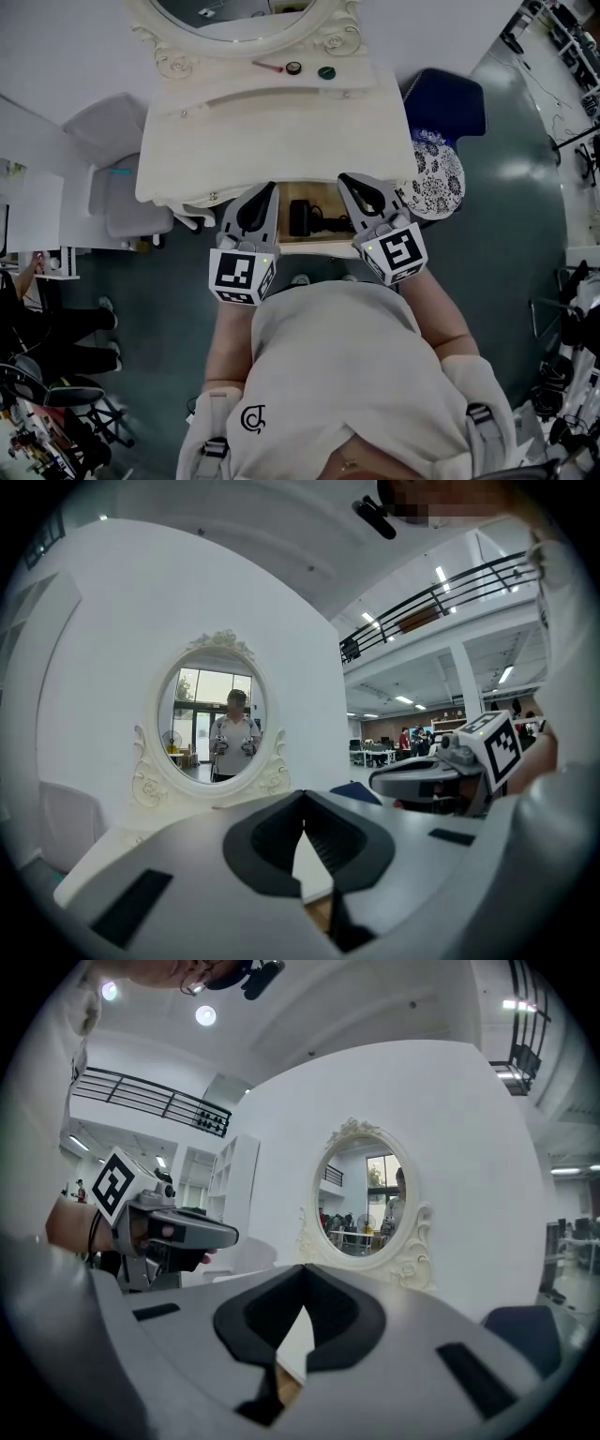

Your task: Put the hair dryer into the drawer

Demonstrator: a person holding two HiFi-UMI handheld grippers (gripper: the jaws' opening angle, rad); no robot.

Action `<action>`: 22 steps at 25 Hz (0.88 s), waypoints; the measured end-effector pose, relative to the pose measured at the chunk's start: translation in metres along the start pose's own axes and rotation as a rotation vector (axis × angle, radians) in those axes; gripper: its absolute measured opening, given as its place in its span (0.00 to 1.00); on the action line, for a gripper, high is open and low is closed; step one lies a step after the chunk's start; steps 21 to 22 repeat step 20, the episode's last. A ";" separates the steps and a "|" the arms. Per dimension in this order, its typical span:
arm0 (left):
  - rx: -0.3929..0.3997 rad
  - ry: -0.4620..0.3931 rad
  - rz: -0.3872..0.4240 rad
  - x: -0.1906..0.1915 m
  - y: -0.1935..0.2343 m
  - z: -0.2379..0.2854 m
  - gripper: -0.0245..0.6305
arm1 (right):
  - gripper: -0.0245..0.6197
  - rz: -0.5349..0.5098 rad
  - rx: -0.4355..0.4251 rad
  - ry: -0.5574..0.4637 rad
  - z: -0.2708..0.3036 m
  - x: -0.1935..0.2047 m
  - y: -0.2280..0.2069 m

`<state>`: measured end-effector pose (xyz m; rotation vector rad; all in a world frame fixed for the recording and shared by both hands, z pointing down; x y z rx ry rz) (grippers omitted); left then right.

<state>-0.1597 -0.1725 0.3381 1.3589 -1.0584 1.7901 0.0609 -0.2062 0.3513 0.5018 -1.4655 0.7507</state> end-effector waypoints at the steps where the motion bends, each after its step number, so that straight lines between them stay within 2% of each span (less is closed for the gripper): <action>1: 0.001 0.000 0.005 0.000 0.000 0.000 0.06 | 0.05 0.000 -0.003 -0.003 0.000 -0.001 0.001; 11: 0.018 0.005 0.020 0.003 -0.003 0.000 0.06 | 0.05 0.048 -0.004 -0.037 0.001 -0.003 0.004; 22: 0.011 -0.003 0.018 0.001 0.001 0.001 0.06 | 0.05 0.042 -0.014 -0.038 0.004 -0.003 0.008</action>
Point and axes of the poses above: the fingertips, and each gripper's own axes: z forward along the fingers, y to its left, x out of its underside, the point moved 9 cm from there along -z, backward along the fingers, and after that the axes turned 12 degrees about z, right-handed, at the moved point
